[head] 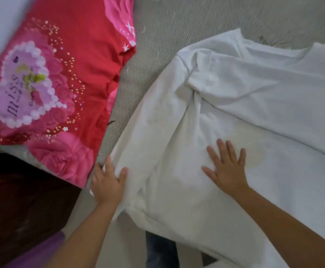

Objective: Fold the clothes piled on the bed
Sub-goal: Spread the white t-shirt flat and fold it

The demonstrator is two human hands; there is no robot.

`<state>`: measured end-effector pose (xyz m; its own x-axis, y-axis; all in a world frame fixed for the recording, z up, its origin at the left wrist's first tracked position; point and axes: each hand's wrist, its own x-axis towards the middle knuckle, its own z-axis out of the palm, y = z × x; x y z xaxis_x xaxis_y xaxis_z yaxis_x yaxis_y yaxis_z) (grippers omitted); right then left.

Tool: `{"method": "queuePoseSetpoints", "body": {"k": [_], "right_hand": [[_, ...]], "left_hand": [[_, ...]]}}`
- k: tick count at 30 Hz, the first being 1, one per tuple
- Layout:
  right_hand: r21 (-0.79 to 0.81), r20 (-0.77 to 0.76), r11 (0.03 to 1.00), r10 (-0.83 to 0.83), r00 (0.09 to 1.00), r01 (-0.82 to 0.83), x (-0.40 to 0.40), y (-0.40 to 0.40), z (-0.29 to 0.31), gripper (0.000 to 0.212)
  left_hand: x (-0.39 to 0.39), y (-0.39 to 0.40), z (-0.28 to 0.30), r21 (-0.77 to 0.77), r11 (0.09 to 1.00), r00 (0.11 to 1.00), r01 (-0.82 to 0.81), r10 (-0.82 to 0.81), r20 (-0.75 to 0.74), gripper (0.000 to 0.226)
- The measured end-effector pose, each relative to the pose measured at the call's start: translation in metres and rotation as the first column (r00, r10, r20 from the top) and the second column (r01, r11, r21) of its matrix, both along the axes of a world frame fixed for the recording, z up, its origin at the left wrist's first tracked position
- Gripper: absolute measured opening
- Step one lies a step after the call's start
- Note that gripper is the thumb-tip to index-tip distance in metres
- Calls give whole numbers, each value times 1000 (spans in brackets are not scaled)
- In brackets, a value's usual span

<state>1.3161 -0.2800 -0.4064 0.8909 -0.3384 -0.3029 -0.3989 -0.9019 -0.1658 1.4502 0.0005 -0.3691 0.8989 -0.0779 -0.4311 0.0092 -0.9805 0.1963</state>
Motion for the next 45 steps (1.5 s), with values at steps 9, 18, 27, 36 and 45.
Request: {"method": "queuePoseSetpoints", "body": {"k": [9,18,27,36,45], "right_hand": [[-18,-192,979,-205,960,205,31,58,16,97],[3,-358,969,-231,905,249,52,61,44,64],[334,-205,870,-309,929,363,8,16,88,58],[540,-65,488,-788,612,686,-107,-86,111,52],[518,40,494,-829,558,698,-147,-123,84,63]], "left_hand": [[0,45,0,-257,954,981,155,-179,-70,82],[60,55,53,-381,923,992,63,-17,124,56],[88,-85,120,-516,678,839,523,-303,453,54],[-17,-335,164,-828,504,889,245,-458,-15,60],[-39,-378,111,-742,659,834,-122,-337,-437,41]]}}
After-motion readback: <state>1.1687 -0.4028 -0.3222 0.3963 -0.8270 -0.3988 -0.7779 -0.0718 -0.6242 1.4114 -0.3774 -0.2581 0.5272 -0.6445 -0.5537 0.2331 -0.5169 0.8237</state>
